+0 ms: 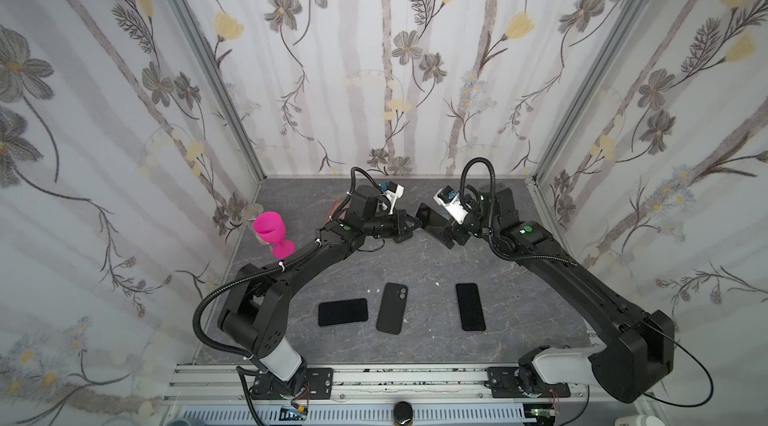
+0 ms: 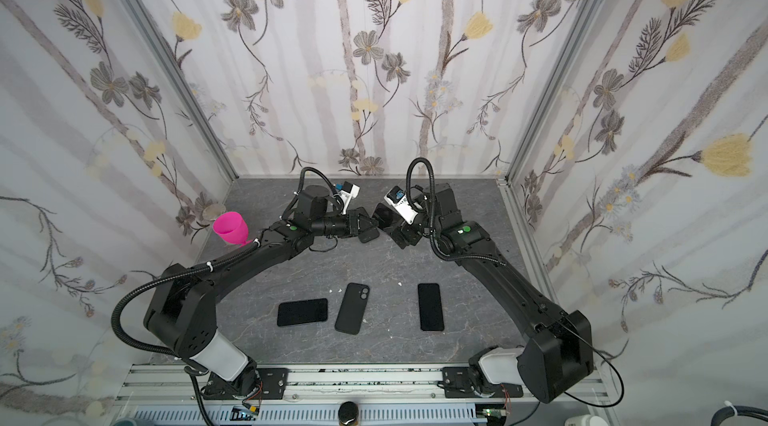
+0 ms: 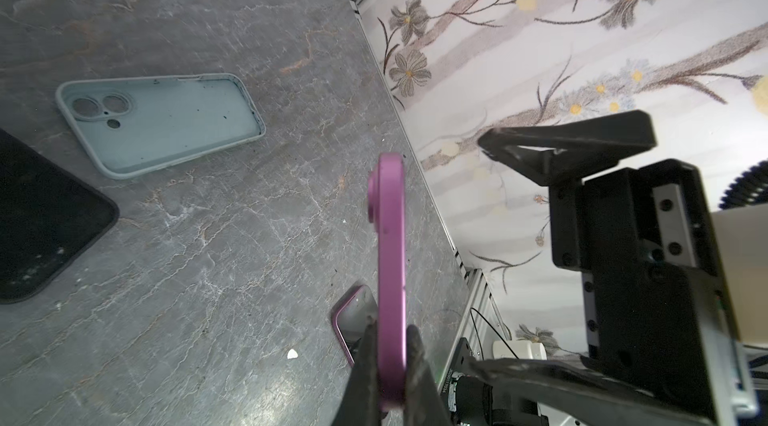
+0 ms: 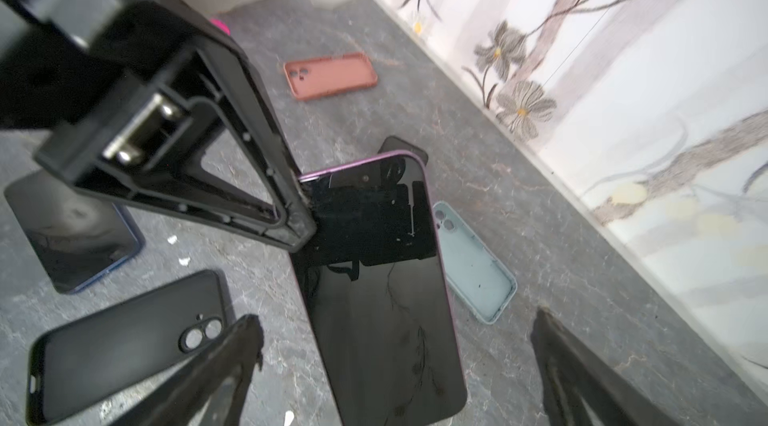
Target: Put the phone into the phone case
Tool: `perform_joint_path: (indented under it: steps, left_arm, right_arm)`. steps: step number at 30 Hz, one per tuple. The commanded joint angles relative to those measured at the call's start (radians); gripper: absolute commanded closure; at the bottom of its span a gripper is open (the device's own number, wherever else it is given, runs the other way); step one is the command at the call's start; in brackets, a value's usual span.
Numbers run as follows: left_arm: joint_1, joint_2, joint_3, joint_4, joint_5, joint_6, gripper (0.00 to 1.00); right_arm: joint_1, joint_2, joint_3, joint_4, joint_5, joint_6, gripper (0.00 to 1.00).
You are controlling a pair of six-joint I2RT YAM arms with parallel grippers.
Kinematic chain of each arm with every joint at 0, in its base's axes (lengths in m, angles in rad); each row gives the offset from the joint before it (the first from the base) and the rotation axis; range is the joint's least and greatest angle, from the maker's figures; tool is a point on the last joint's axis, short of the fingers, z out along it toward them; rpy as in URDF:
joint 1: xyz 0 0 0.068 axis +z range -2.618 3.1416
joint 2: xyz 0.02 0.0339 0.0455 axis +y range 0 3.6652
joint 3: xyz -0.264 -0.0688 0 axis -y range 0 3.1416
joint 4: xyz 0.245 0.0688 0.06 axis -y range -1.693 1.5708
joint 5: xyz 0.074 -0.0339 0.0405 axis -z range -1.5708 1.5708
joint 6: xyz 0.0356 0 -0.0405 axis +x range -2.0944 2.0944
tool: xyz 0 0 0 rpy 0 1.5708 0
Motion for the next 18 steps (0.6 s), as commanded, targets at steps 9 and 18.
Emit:
perform_joint_path:
  steps: [9,18]
  left_arm:
    - [0.102,-0.248,-0.066,0.231,-0.072,-0.060,1.00]
    - [0.118,-0.464,-0.134,0.504,-0.135,-0.080,1.00]
  right_arm:
    - [-0.015,-0.219,-0.034,0.408,-0.017,0.500,0.00]
    - [-0.049,-0.159,-0.017,0.693,-0.369,0.901,0.36]
